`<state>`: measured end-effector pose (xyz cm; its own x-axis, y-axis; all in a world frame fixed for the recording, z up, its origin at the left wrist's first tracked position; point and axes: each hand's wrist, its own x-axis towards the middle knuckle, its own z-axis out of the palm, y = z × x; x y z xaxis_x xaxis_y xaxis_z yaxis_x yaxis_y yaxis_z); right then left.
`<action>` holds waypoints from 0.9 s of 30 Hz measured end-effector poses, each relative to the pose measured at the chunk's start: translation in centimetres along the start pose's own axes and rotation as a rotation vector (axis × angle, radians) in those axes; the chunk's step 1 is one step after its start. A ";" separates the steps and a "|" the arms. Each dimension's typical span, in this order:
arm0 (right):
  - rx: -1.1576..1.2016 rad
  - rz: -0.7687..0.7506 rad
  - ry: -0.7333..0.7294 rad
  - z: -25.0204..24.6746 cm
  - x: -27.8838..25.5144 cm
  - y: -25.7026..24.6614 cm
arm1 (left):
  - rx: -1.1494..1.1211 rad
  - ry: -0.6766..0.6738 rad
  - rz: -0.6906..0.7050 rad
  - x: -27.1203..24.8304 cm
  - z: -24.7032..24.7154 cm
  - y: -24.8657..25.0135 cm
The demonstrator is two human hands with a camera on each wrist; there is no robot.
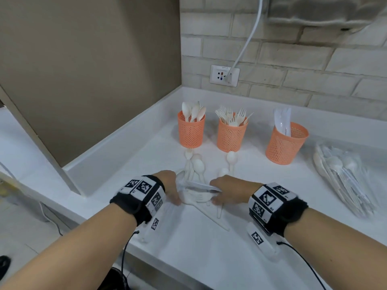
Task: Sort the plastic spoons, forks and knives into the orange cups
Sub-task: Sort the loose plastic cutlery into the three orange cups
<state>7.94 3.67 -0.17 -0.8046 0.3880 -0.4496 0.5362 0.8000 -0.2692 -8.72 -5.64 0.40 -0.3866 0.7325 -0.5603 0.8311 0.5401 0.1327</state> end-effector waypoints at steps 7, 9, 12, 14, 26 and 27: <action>-0.036 -0.045 0.075 -0.4 0.0 -1.7 | 0.024 0.040 -0.074 0.0 -0.8 1.0; -0.006 -0.079 0.046 0.2 0.1 -2.8 | 0.058 0.027 -0.082 0.0 -0.9 1.1; 0.015 -0.059 0.004 1.4 0.7 -3.5 | 0.081 0.061 -0.093 0.3 -0.7 1.2; -0.031 -0.032 0.013 1.7 0.9 -3.6 | 0.097 0.082 -0.071 0.6 -0.5 1.2; 0.343 0.140 0.191 -2.3 -2.0 -0.2 | -0.102 0.150 -0.035 0.9 -1.3 0.3; 0.363 0.188 0.250 -2.4 -1.9 0.7 | -0.167 0.192 -0.022 1.0 -1.8 0.7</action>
<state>9.22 4.58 2.57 -0.6982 0.6440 -0.3127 0.6968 0.5111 -0.5032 -9.19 -3.80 1.42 -0.4859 0.7763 -0.4015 0.7501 0.6062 0.2643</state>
